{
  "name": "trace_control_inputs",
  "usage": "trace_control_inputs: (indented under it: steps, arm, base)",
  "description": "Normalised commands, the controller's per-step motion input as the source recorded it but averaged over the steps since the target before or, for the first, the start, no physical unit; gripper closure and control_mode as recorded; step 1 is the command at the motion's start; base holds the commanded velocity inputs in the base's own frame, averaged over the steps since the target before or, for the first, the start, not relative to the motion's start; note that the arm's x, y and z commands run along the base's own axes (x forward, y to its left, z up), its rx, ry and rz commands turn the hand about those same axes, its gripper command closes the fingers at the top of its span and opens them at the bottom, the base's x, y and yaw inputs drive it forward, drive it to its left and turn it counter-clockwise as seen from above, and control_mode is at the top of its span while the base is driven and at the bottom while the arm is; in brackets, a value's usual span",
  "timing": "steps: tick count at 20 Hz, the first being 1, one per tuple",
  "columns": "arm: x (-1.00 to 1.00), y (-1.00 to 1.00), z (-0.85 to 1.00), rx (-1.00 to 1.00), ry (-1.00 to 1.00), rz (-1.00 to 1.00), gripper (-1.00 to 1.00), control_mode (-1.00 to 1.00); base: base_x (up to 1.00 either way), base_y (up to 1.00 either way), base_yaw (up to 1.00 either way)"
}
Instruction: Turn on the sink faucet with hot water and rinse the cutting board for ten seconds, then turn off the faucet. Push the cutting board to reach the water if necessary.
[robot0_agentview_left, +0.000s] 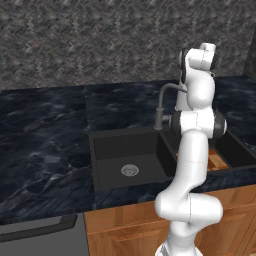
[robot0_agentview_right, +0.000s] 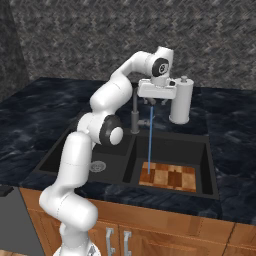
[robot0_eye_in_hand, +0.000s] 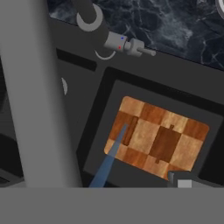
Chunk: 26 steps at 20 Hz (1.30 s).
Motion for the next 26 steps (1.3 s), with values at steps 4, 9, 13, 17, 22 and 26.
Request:
trace_control_inputs:
  steps: [4, 9, 13, 17, 22, 26]
  arm:
    - [0.0, 0.0, 0.0, 0.0, 0.0, 0.0, -1.0, -1.0]
    - [0.0, 0.0, 0.0, 0.0, 0.0, 0.0, -1.0, -1.0]
    - [0.0, 0.0, 0.0, 0.0, 0.0, 0.0, -1.0, -1.0]
    - [0.0, 0.0, 0.0, 0.0, 0.0, 0.0, -1.0, -1.0]
    - [0.0, 0.0, 0.0, 0.0, 0.0, 0.0, -1.0, -1.0]
    - [0.0, 0.0, 0.0, 0.0, 0.0, 0.0, -1.0, -1.0]
  base:
    - [0.0, 0.0, 0.0]
    - [0.0, 0.0, 0.0]
    - [0.0, 0.0, 0.0]
    - [0.0, 0.0, 0.0]
    - [0.0, 0.0, 0.0]
    - [0.0, 0.0, 0.0]
